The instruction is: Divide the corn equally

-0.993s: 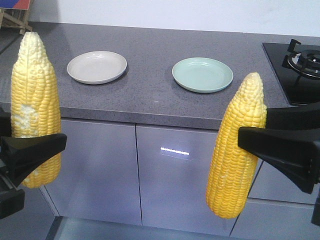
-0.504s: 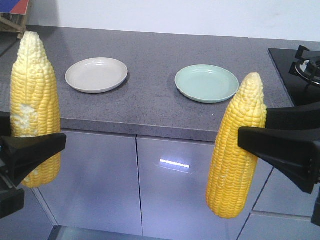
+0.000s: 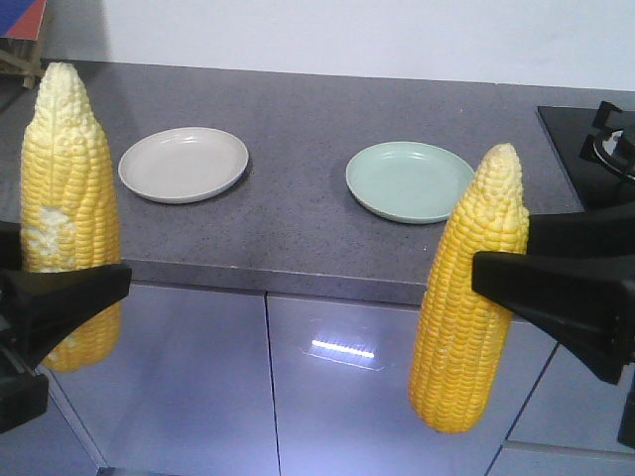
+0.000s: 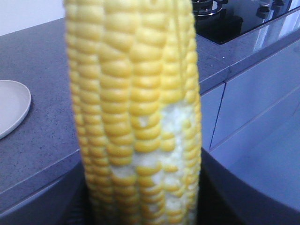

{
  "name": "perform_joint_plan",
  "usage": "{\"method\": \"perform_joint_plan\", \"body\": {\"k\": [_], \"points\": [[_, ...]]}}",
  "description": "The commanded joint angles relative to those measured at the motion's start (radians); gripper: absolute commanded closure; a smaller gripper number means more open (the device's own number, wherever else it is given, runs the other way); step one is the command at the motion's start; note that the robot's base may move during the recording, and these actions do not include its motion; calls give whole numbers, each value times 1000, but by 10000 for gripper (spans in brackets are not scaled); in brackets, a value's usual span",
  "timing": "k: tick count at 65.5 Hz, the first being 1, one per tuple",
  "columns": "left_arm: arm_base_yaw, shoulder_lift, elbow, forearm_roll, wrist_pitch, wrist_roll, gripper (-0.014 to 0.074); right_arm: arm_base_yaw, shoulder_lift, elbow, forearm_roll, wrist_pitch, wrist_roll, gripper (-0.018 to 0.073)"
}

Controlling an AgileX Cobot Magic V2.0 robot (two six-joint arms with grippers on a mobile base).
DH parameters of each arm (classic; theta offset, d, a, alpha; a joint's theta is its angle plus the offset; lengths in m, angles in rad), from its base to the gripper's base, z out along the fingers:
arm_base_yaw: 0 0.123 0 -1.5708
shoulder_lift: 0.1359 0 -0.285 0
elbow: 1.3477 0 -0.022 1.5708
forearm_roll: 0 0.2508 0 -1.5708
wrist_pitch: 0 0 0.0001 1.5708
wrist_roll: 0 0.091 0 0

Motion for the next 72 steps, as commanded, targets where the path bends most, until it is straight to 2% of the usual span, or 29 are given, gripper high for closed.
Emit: {"method": "perform_joint_plan", "body": {"k": [1, 72], "points": [[0, -8, -27, -28, -60, -1, 359, -4, -5, -26, 49, -34, -5, 348], [0, -8, -27, -28, -60, -1, 359, -4, -5, -26, 49, -34, -5, 348]]}}
